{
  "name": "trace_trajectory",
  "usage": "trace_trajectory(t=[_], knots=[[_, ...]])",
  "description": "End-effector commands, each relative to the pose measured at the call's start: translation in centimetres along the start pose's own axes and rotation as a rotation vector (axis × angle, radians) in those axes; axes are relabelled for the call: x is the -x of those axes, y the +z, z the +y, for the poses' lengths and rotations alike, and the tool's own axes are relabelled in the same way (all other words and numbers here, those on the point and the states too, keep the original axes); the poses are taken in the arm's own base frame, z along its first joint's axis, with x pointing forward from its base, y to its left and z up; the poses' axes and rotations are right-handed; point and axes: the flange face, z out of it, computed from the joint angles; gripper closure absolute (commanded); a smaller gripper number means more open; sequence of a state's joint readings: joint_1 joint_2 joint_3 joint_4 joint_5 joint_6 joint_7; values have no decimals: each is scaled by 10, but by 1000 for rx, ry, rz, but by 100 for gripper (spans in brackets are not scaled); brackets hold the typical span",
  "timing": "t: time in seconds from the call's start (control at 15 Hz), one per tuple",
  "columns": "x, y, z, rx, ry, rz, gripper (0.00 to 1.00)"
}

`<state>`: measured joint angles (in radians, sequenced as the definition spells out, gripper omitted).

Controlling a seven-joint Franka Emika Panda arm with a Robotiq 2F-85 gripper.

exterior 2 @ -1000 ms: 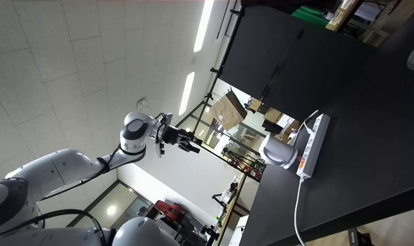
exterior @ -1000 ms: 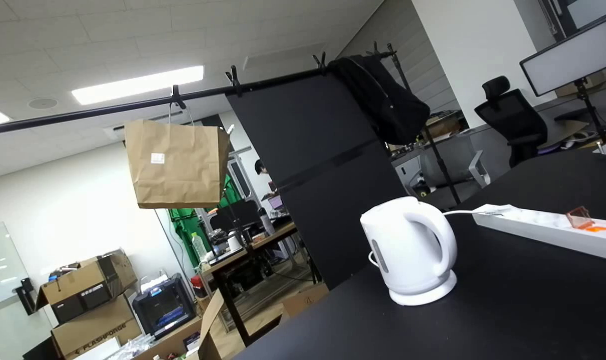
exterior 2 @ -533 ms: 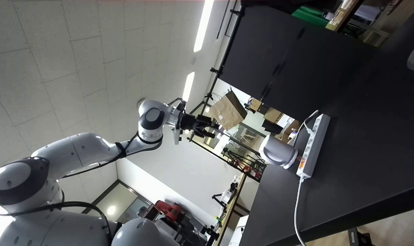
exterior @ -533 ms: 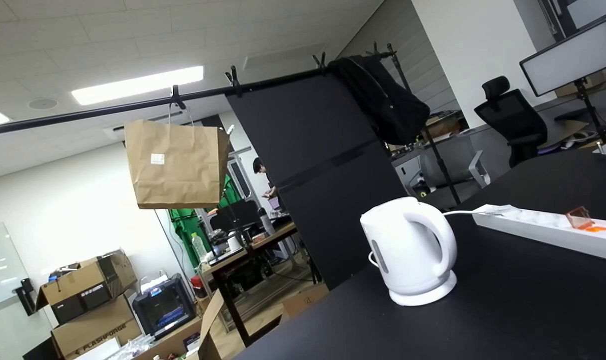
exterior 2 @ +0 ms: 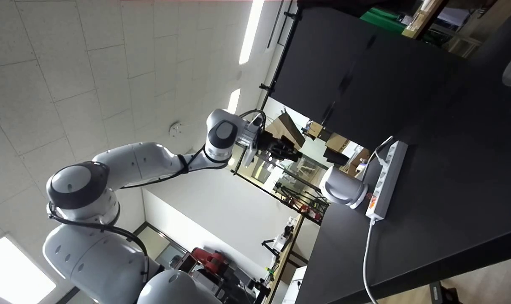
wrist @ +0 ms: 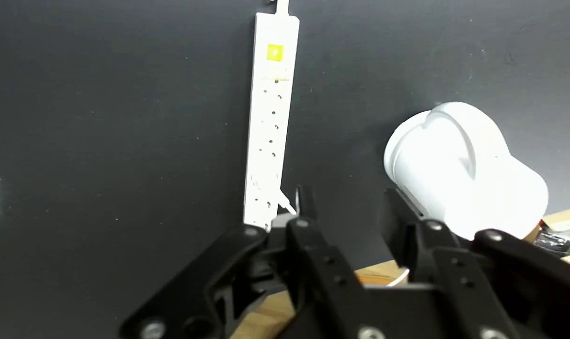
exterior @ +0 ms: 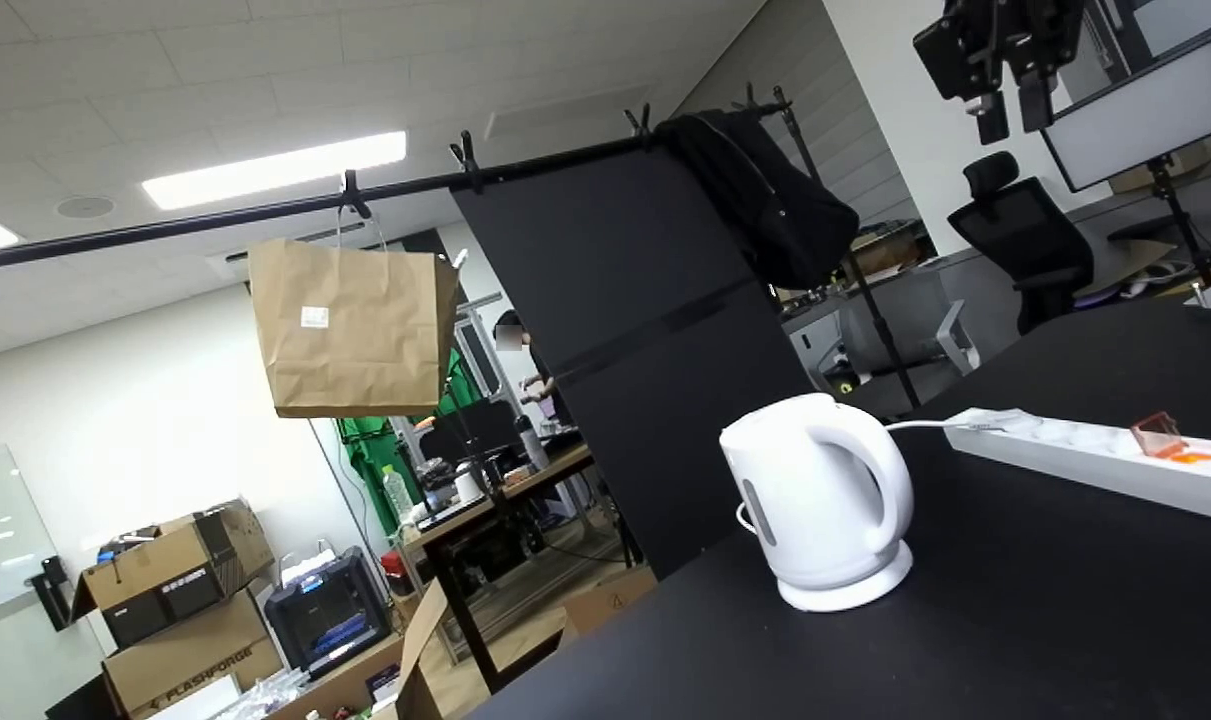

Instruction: Turn off the extension cable

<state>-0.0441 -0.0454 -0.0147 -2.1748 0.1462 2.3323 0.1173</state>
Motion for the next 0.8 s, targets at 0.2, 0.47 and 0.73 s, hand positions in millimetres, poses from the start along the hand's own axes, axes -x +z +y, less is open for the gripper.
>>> trace_trajectory(t=[0.2, 0.47, 0.73], knots=[[-13, 30, 1, 3, 15, -41, 82], [-16, 28, 1, 2, 15, -35, 83], [-16, 27, 0, 2, 15, -35, 83]])
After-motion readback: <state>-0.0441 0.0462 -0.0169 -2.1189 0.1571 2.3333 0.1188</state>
